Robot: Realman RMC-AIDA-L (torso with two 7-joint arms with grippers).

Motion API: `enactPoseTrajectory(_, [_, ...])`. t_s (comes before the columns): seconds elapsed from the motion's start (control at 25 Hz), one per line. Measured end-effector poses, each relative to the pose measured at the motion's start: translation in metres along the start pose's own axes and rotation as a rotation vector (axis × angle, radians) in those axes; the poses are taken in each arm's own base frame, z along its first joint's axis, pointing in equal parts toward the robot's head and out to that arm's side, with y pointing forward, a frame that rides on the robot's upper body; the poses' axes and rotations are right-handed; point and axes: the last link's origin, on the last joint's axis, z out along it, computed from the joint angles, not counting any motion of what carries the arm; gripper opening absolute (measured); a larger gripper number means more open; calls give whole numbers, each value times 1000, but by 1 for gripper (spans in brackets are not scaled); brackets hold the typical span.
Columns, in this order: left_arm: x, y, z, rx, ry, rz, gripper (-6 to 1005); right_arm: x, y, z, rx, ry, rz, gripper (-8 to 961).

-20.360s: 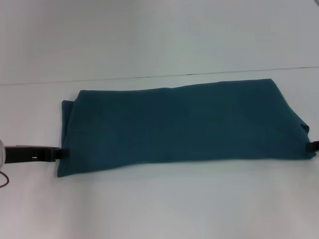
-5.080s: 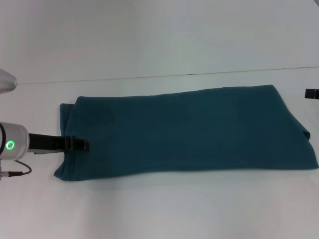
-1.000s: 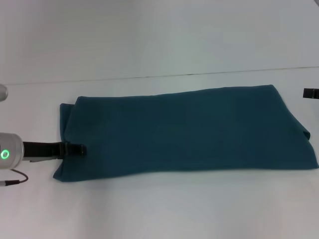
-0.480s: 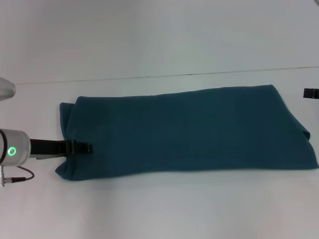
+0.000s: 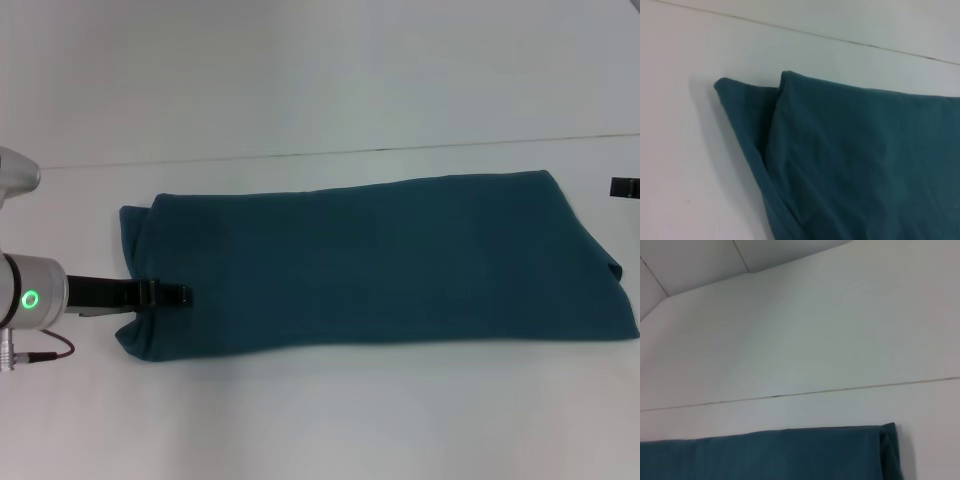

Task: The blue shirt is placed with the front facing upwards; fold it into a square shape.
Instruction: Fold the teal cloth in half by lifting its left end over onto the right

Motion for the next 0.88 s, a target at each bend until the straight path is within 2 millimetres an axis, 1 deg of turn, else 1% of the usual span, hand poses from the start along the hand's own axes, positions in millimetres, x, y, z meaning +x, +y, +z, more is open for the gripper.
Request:
enactPoseTrajectory(0.44, [2, -5, -5, 11, -9, -46, 645, 0, 0, 0, 0, -1, -1, 915])
enactPoseTrajectory(0.88, [3, -6, -6, 7, -14, -58, 645, 0, 0, 0, -1, -1, -2, 916])
